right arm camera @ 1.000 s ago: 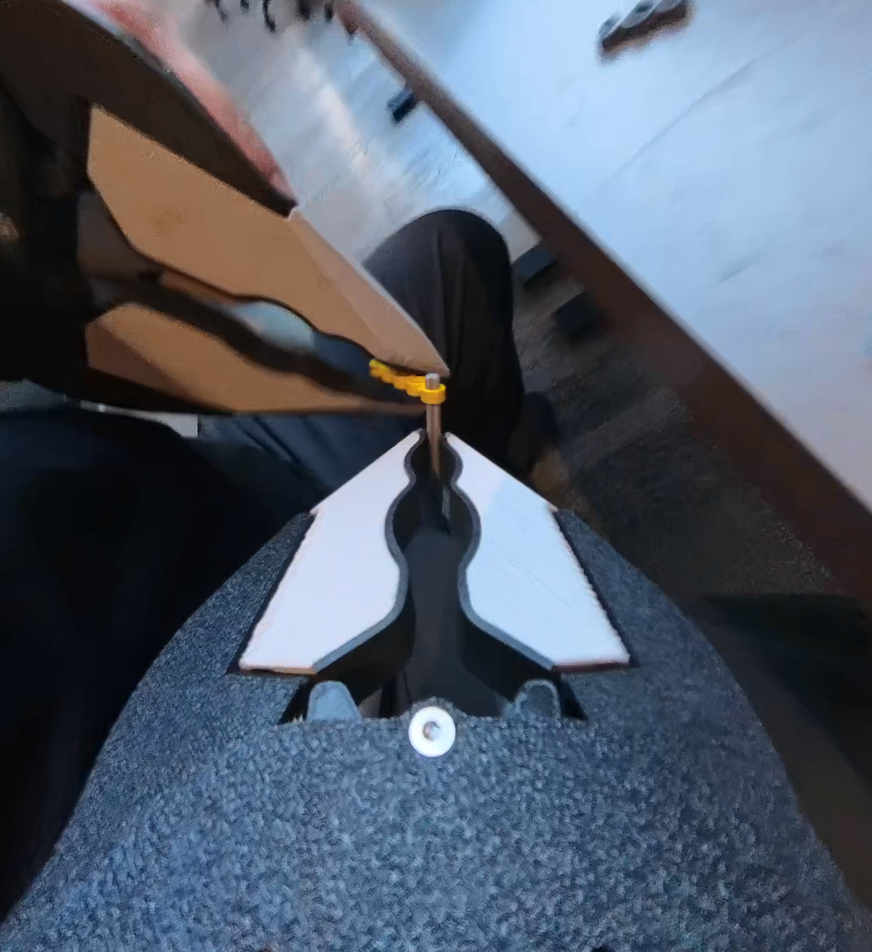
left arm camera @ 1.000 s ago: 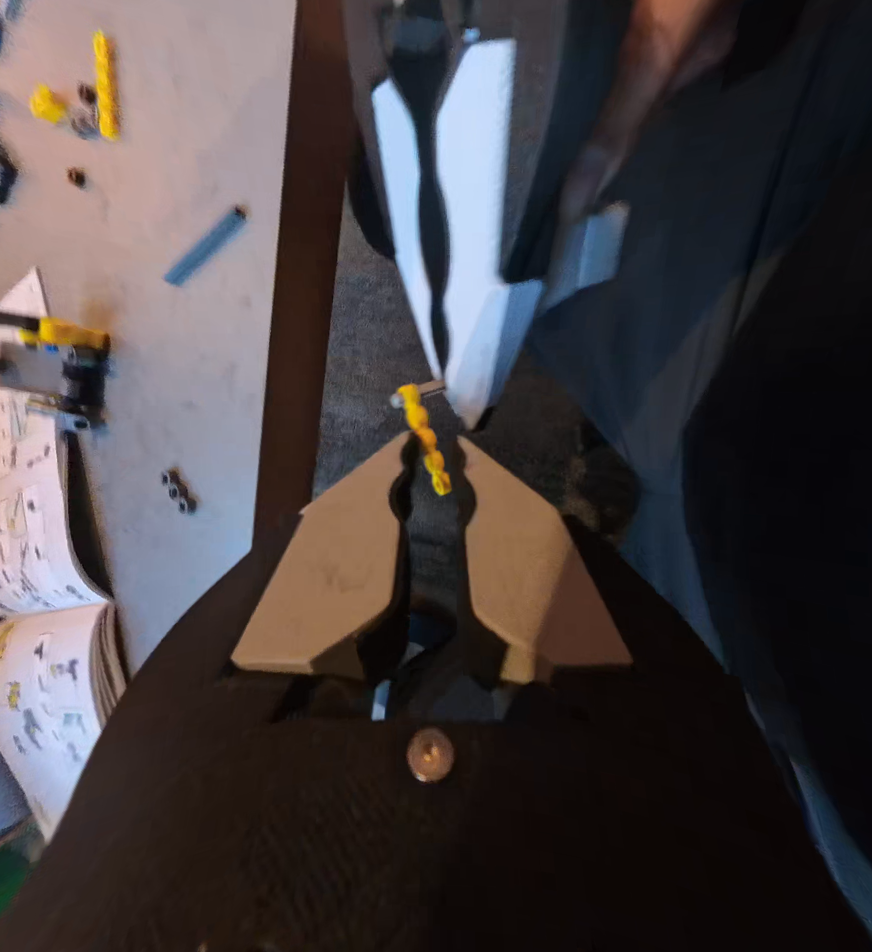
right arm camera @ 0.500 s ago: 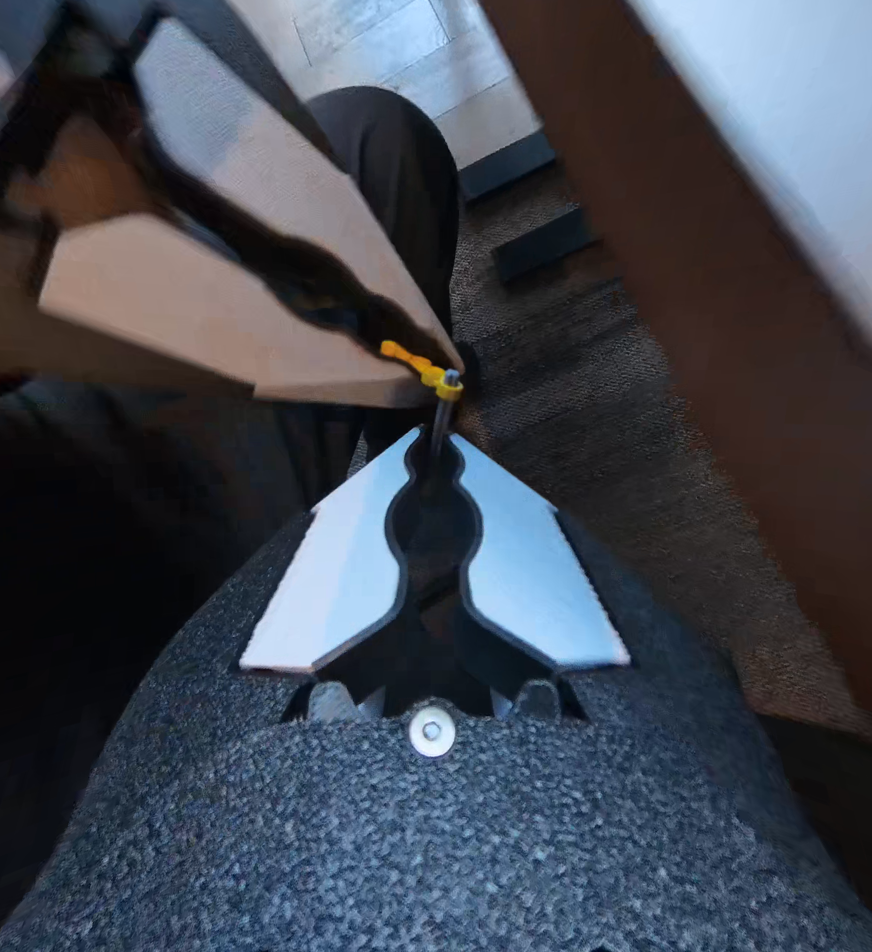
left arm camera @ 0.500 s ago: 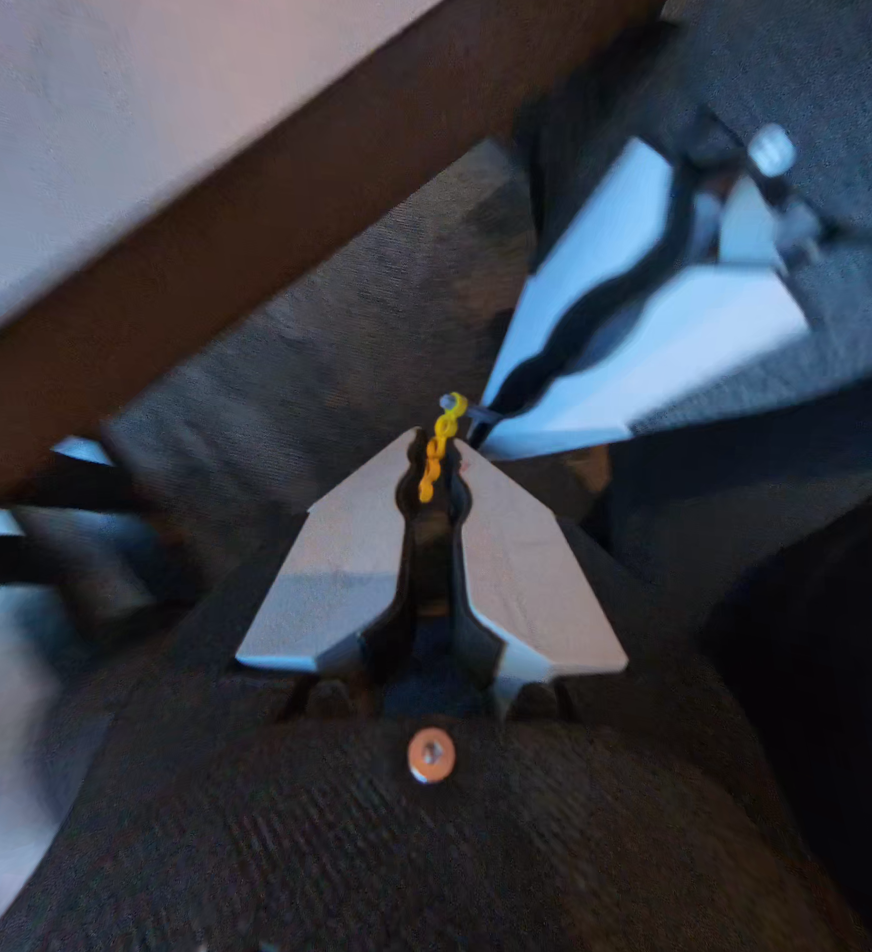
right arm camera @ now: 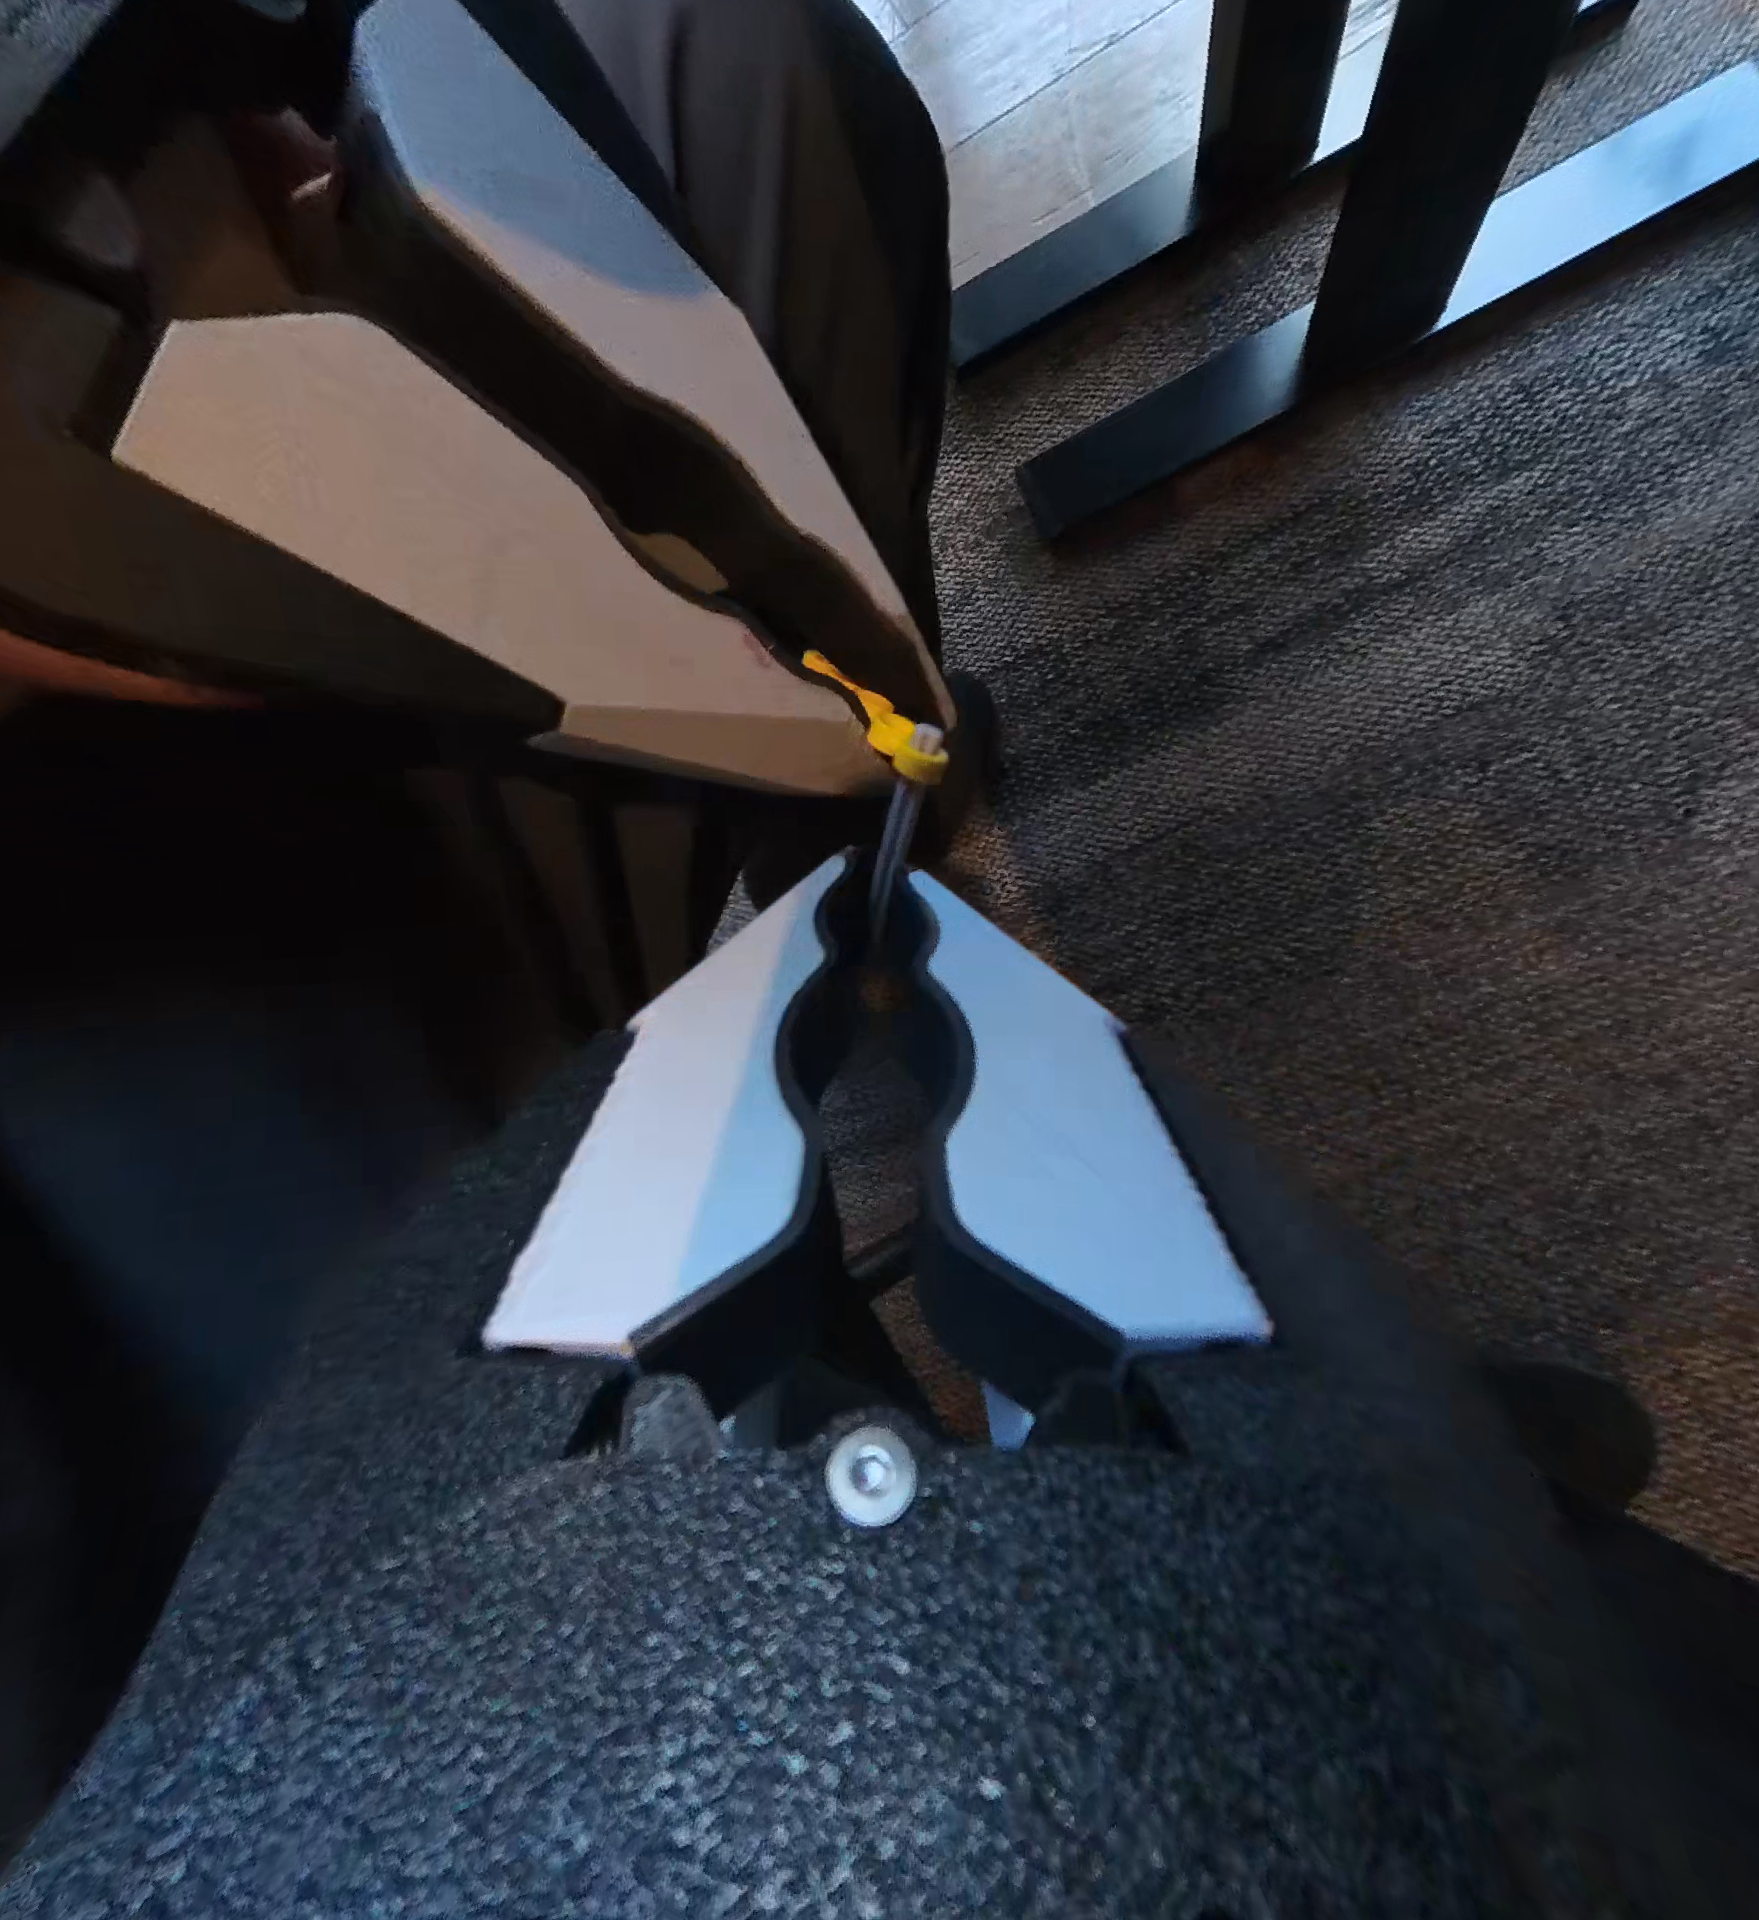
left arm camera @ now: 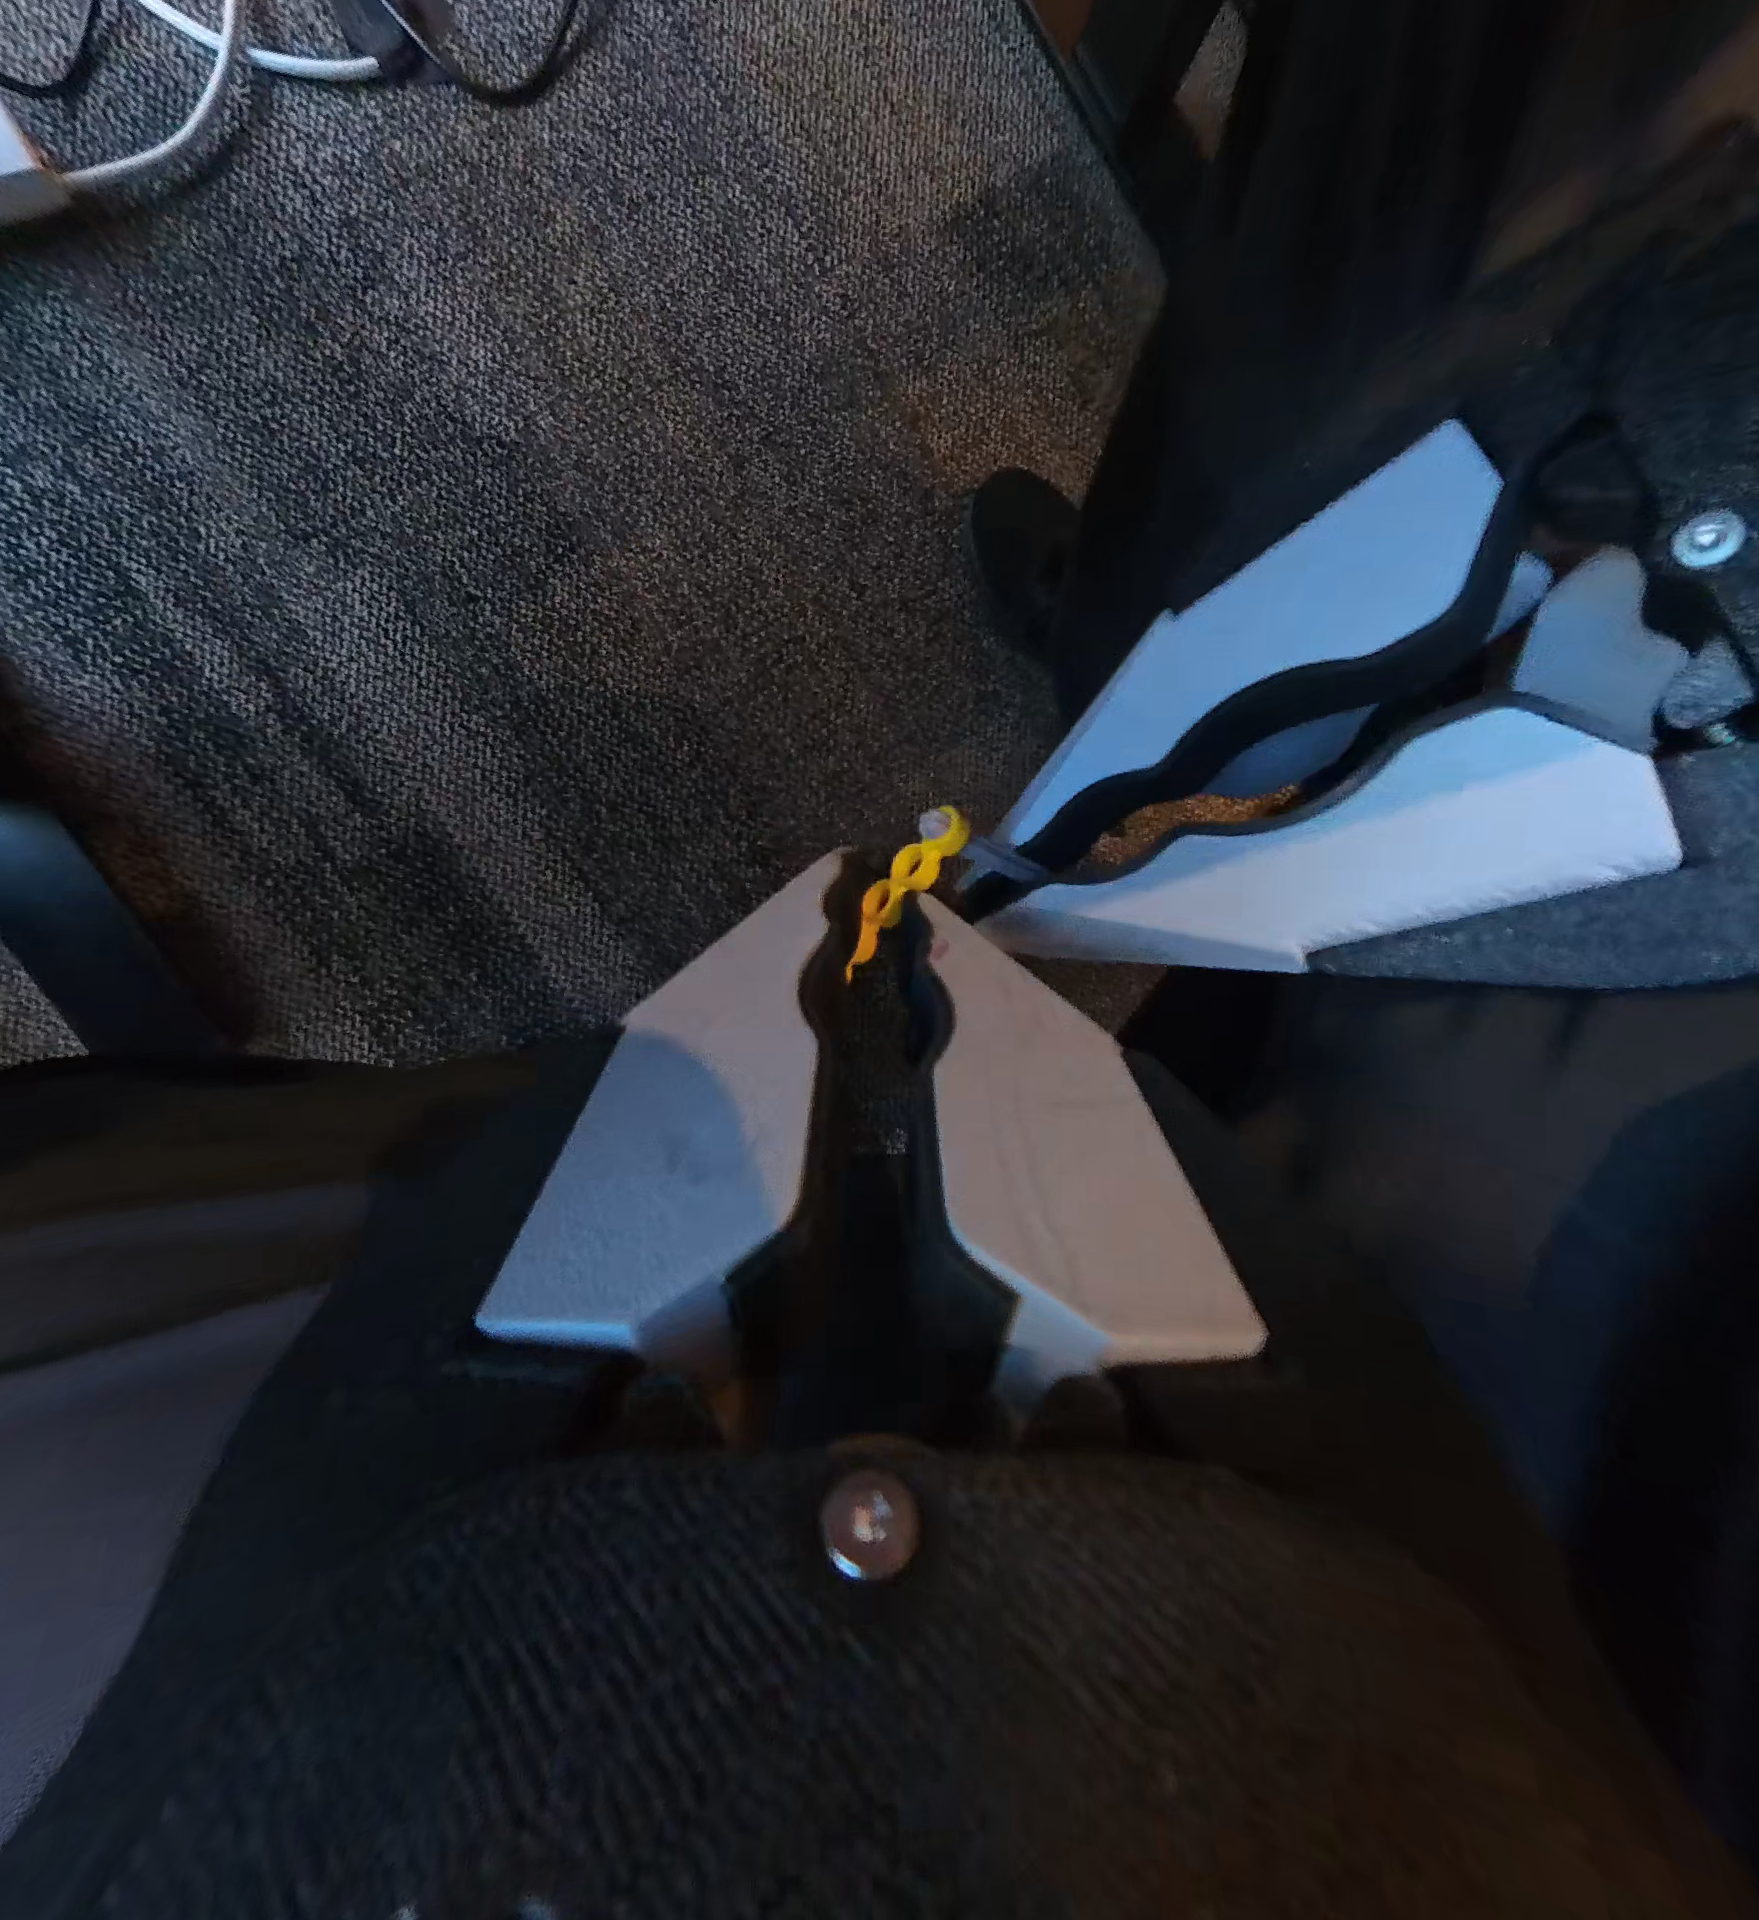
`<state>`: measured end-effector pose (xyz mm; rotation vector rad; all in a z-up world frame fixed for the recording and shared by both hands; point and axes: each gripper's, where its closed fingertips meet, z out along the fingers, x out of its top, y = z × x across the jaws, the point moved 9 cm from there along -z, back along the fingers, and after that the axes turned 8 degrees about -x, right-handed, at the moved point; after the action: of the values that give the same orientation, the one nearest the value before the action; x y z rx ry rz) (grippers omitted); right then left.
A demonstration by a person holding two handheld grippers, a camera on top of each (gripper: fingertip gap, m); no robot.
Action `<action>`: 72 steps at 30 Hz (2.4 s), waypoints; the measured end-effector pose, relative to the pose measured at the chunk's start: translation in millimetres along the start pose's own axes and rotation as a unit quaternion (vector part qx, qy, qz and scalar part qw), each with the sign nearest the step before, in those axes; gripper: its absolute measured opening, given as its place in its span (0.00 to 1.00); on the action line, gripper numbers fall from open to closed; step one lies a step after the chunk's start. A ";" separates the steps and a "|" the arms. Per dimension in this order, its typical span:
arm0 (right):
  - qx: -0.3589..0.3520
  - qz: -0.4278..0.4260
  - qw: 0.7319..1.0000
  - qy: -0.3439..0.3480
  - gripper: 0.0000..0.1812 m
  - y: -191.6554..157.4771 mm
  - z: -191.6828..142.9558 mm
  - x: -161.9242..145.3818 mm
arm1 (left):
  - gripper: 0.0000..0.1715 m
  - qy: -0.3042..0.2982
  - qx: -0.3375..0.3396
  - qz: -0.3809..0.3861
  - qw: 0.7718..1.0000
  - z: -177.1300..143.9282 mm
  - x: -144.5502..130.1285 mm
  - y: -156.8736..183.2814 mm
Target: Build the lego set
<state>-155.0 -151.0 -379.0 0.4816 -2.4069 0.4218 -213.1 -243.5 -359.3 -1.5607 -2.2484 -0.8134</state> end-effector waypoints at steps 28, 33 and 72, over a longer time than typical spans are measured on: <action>-0.013 -0.045 0.997 0.062 0.02 -3.8 -0.2 2.8 | 0.03 0.061 -0.077 -0.116 0.988 -15.3 -7.7 -17.4; -0.005 -0.036 0.997 0.074 0.02 -3.2 -0.2 3.7 | 0.03 0.074 -0.080 -0.124 0.986 -18.3 -8.3 -19.0; 0.087 -0.046 0.977 0.191 0.14 -20.1 -66.4 41.2 | 0.01 0.018 0.139 0.188 0.972 -86.1 1.6 13.5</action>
<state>-141.3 -151.1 -299.5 0.5324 -1.9804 0.6270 -208.4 -289.9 -285.7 -1.7355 -1.8572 -0.3986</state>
